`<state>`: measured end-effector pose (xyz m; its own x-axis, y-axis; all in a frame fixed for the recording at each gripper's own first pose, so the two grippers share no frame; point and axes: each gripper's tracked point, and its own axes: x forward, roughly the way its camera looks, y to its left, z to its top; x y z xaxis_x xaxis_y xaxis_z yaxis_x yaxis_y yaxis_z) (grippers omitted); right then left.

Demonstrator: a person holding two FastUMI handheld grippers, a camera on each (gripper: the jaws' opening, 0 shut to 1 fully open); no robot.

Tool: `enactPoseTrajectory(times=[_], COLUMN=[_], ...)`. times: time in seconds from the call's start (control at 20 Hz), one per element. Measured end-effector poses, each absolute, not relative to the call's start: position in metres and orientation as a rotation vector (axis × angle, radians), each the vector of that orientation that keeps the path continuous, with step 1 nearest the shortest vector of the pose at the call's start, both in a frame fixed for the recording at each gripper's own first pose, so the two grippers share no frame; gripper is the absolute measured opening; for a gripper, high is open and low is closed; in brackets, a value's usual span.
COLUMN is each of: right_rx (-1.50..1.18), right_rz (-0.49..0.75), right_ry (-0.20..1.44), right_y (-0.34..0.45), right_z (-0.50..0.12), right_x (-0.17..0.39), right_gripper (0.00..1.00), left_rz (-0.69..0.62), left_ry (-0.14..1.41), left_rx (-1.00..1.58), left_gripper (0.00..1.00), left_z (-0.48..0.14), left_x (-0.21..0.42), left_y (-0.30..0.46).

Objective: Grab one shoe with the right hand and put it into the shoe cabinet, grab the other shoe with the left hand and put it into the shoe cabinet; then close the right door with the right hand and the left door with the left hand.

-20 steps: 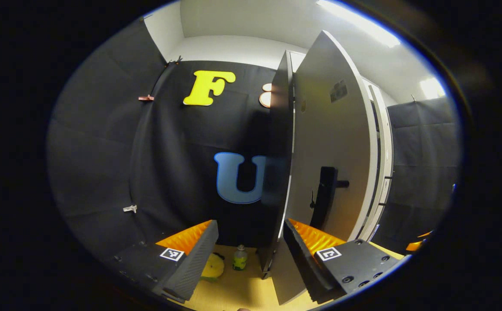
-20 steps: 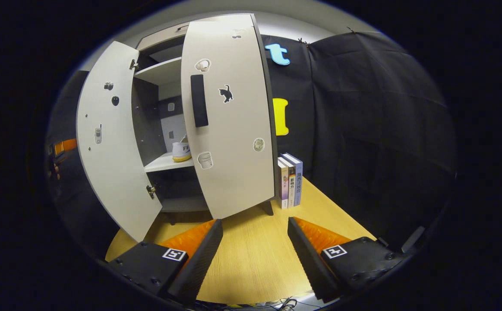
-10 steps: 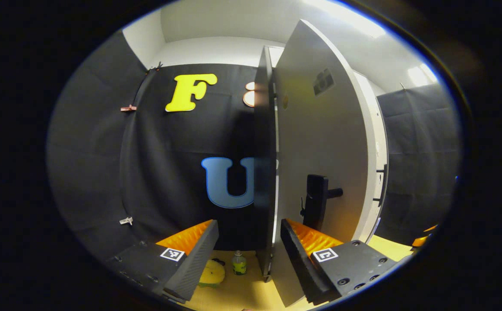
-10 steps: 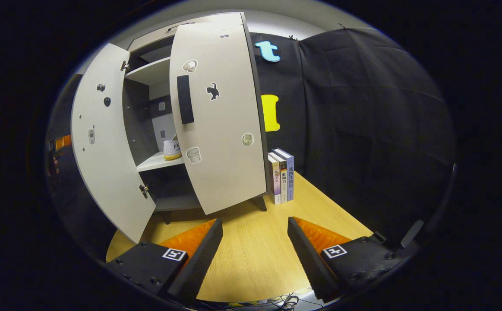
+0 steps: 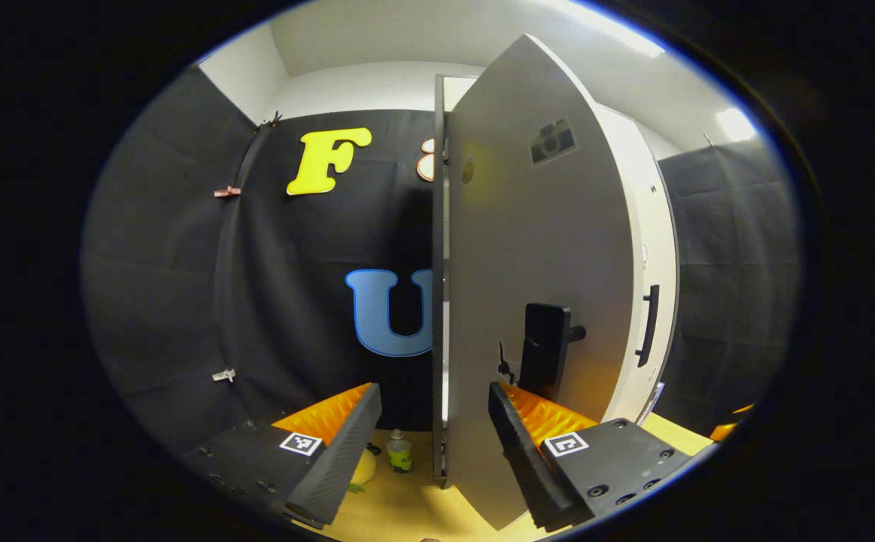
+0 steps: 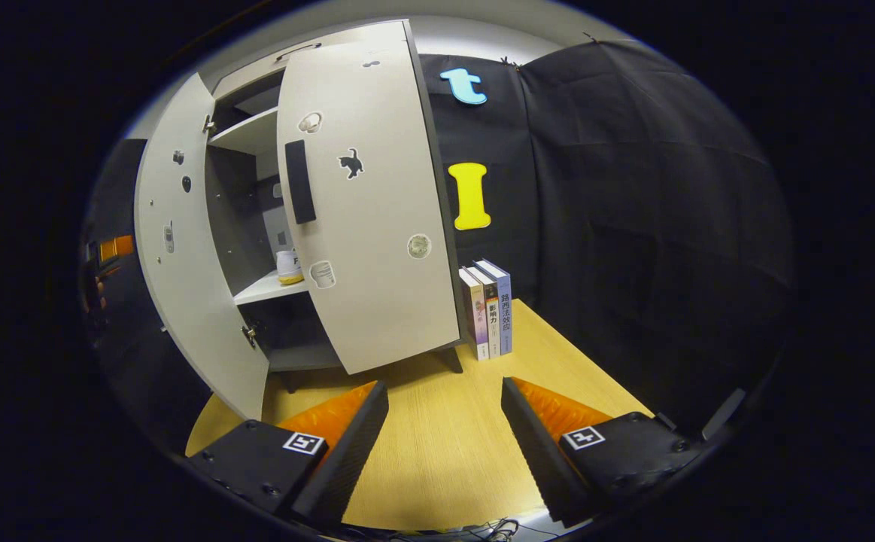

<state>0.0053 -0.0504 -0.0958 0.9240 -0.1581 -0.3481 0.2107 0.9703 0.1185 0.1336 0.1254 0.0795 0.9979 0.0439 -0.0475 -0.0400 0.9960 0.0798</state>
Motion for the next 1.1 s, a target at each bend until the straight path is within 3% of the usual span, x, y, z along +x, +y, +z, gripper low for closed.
enactPoseTrajectory(times=[0.05, 0.35, 0.7, 1.1], right_rx=[0.157, 0.156, 0.153, 0.128], right_rz=[-0.188, -0.144, -0.054, 0.083], right_ry=[0.339, 0.355, 0.339, 0.3], right_y=[-0.058, -0.103, -0.136, -0.115], right_z=[-0.095, -0.09, -0.083, -0.088], right_x=[0.007, 0.014, 0.033, 0.063], right_gripper=[0.99, 0.98, 0.99, 0.99], left_rz=[0.039, -0.056, 0.048, 0.126], left_ry=[0.054, 0.073, 0.081, 0.133], left_rx=[0.073, -0.026, 0.055, 0.059], left_gripper=[0.92, 0.93, 0.96, 0.96], left_z=[0.077, 0.062, 0.03, -0.041], left_x=[0.136, 0.144, 0.115, 0.05], left_y=[0.112, 0.013, -0.039, -0.06])
